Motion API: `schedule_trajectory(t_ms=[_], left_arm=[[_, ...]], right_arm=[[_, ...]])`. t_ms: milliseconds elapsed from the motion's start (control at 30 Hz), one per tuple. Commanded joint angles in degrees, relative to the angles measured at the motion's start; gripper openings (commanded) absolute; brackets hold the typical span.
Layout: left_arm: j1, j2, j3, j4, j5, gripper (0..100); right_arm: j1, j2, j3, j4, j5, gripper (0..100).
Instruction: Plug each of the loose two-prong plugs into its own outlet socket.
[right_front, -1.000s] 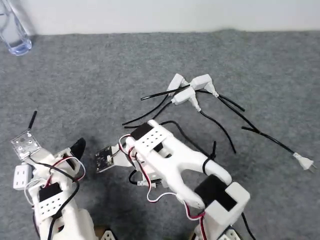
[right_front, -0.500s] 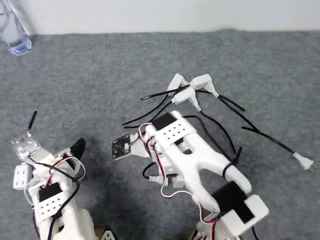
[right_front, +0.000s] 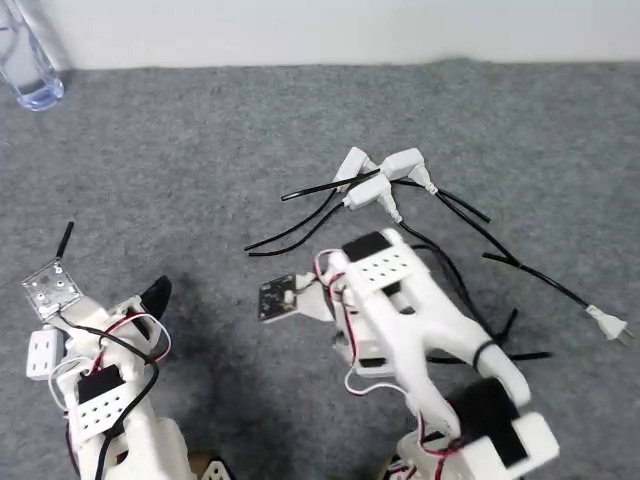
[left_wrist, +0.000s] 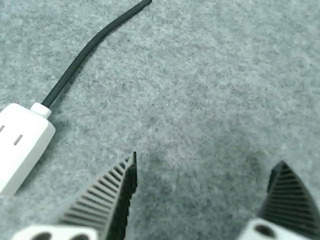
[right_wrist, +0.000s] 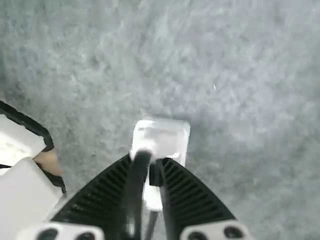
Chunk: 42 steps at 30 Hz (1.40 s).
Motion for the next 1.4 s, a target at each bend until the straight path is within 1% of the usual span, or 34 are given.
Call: schedule_trajectory(t_ms=[0,133,267,533,633,733,800,900,967,1133,1367], left_arm=[[-0.26,-0.79,-0.31,-1.32,-0.53,39],[-0.26,-0.79,-0.31,-1.32,-0.53,39],[-0.18,-0.79,-0.31,-1.32,-0.53,39],[-0.18,-0.79,-0.31,-1.32,-0.53,39],[-0.18,-0.79,-0.31,-1.32,-0.53,39],[-0.18,-0.79,-0.31,-1.32,-0.53,39],[-0.18,-0.79,-0.31,-1.32,-0.53,39],[-0.18,-0.79,-0.31,-1.32,-0.53,39],[-0.18,-0.79,-0.31,-1.32,-0.53,39],[-0.18,-0.79,-0.31,-1.32,-0.53,39],[-0.18,-0.79,-0.31,-1.32,-0.53,39]], right_arm=[[3.03,-6.55,1.67,-0.75,2.99,0.8],[5.23,-12.26,5.36,-0.75,4.57,0.8],[5.32,-15.43,7.21,-0.84,4.48,0.8],[5.14,-16.22,7.38,-0.75,4.04,0.9],[5.14,-16.40,7.38,-1.01,1.58,0.9],[4.88,-16.66,7.38,-0.84,1.05,1.3],[3.91,-16.57,7.38,-0.75,0.70,5.9],[1.80,-16.57,7.38,-1.27,-2.46,16.8],[0.04,-16.48,7.38,-1.27,-2.02,19.3],[-2.07,-16.13,7.38,-1.27,-2.20,14.2],[-1.89,-16.04,7.74,-1.27,-2.20,13.3]])
